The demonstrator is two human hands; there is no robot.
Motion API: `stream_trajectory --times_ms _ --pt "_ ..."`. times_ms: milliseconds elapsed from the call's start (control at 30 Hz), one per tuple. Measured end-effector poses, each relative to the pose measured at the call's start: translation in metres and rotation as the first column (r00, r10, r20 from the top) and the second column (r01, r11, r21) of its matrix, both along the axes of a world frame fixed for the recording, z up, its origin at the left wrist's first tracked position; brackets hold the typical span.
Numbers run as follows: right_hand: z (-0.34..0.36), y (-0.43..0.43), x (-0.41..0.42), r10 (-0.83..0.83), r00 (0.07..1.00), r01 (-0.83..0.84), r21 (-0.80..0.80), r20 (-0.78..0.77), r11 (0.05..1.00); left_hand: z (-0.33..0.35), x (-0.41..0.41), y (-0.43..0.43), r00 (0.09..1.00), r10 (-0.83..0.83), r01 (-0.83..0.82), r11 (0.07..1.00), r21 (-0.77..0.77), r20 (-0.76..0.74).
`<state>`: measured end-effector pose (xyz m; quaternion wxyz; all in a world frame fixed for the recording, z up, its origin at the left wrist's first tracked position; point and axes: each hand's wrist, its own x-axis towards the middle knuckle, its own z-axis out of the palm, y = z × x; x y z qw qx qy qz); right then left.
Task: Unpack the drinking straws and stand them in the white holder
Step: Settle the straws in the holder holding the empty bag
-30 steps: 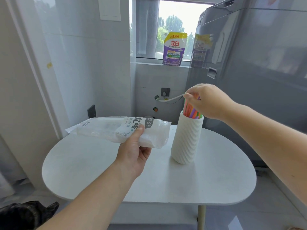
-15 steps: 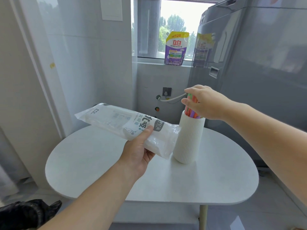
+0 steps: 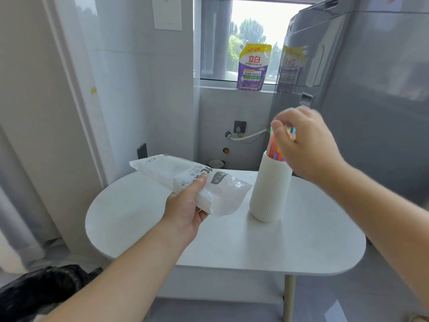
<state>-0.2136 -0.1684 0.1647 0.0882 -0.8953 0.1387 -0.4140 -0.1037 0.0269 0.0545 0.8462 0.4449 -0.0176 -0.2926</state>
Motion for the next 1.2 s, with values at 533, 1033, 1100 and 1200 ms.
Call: stream_trajectory --times_ms 533,1033,1100,1200 --pt "-0.169 0.248 0.022 0.665 0.745 0.069 0.998 -0.043 -0.012 -0.084 -0.040 0.240 0.951 0.272 -0.231 0.942 0.245 -0.147" --pt "-0.251 0.329 0.090 0.562 0.768 0.202 0.949 -0.307 0.243 -0.166 -0.044 0.314 0.835 0.368 -0.239 0.912 0.334 -0.409" --pt "-0.254 0.331 0.096 0.562 0.763 0.198 0.943 -0.319 0.267 -0.167 -0.041 0.313 0.837 0.351 -0.220 0.918 0.329 -0.420" --pt "-0.255 0.332 0.098 0.589 0.739 0.197 0.941 -0.328 0.276 -0.162 -0.041 0.309 0.840 0.325 -0.191 0.927 0.323 -0.435"
